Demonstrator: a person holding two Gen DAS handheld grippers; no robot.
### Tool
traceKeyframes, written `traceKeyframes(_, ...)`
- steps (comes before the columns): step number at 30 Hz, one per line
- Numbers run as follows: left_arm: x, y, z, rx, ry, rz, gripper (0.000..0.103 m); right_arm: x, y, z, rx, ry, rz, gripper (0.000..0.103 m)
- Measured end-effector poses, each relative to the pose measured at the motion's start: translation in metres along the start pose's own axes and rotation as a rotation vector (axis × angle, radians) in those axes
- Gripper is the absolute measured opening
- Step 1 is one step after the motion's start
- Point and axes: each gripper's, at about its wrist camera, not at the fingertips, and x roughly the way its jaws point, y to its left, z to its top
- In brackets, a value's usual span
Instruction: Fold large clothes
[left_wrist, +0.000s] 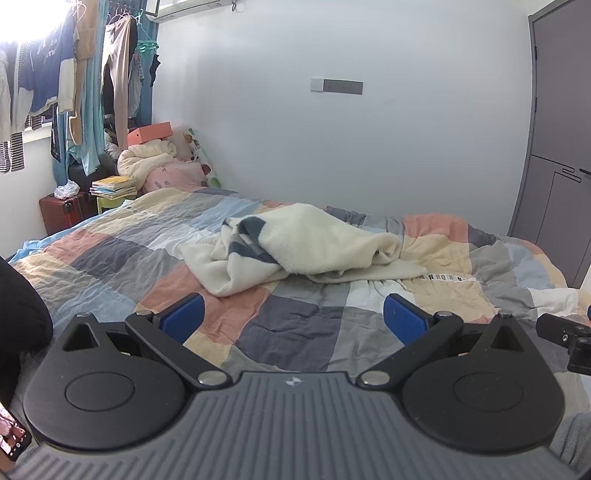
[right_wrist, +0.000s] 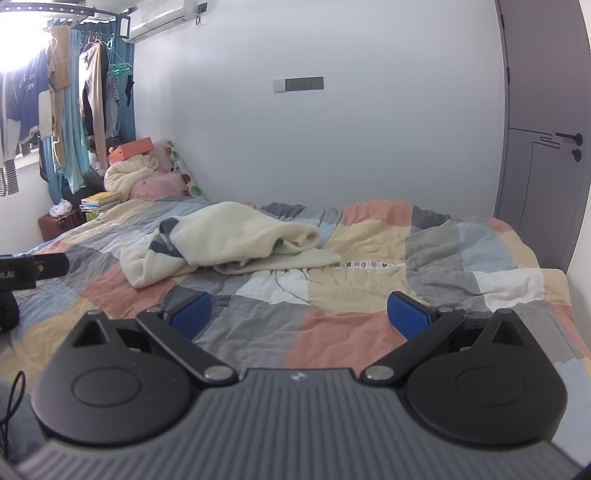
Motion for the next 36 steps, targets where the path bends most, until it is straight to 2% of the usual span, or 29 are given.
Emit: traceKeyframes(36,0.0075,-0.0001,-0.0034,0.004,0.014,-0.006,0.103,0.0078,-0.0017,-0.0036,0.001,0.029,-0.007,0.103)
